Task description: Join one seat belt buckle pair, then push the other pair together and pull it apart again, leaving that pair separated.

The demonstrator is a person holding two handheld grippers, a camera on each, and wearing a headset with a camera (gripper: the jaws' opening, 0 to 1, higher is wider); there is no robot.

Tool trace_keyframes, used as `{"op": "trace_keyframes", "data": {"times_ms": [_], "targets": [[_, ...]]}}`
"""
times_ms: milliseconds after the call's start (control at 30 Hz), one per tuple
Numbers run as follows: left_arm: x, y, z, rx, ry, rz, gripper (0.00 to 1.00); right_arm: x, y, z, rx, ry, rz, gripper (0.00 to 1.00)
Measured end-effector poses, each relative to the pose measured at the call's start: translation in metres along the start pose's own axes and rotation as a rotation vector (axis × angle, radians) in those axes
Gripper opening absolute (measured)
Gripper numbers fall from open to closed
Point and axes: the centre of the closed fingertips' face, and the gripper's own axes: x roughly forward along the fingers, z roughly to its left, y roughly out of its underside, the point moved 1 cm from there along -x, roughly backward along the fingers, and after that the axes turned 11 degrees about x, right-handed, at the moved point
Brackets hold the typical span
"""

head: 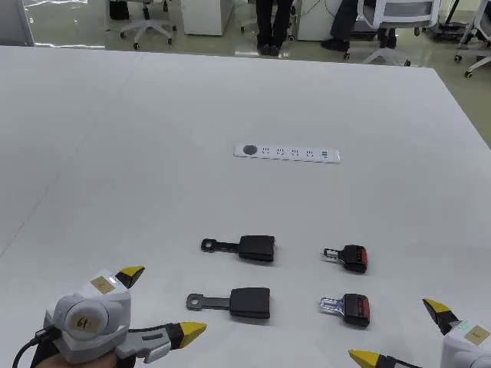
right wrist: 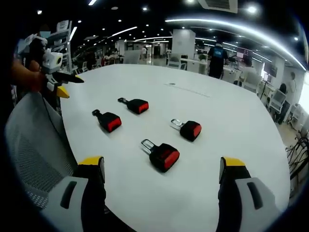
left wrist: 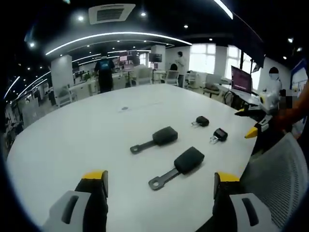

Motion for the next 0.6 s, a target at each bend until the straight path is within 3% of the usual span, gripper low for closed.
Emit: {"op": "trace_keyframes", "data": {"times_ms": [600], "targets": [[0.0010,0.0035,0.0003,0.020,0.004,0.010,0.92,0.0009,-0.0013,0.0023,-0.002,-0.006,0.006,0.96]]}}
